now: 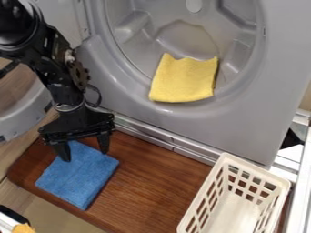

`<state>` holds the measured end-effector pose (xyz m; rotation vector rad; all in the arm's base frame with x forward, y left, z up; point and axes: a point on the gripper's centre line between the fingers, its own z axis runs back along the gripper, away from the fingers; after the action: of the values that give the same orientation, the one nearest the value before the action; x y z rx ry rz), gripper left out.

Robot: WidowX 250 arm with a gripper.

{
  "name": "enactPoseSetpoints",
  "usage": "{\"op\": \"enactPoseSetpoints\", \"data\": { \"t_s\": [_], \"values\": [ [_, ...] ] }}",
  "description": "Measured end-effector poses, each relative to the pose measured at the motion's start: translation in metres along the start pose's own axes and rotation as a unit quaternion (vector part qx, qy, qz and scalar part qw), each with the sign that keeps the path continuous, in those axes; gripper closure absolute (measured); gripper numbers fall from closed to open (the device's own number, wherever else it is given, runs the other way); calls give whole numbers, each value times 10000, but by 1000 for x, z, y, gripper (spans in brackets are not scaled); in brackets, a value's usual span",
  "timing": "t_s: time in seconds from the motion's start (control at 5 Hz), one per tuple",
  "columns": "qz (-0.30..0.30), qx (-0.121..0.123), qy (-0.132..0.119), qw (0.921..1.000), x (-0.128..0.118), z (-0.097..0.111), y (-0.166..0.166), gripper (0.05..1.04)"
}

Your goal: Take the yellow cloth out of the washing machine and put it inside the basket

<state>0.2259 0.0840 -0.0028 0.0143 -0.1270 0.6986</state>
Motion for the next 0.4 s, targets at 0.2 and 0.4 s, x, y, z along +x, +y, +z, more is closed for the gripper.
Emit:
{"op": "enactPoseSetpoints", "data": {
  "t_s": [0.2,0.4],
  "values": [
    [18,18,92,10000,-3,-4,1,84],
    [-350,-137,99,9992,-16,1,-17,85]
  ]
}}
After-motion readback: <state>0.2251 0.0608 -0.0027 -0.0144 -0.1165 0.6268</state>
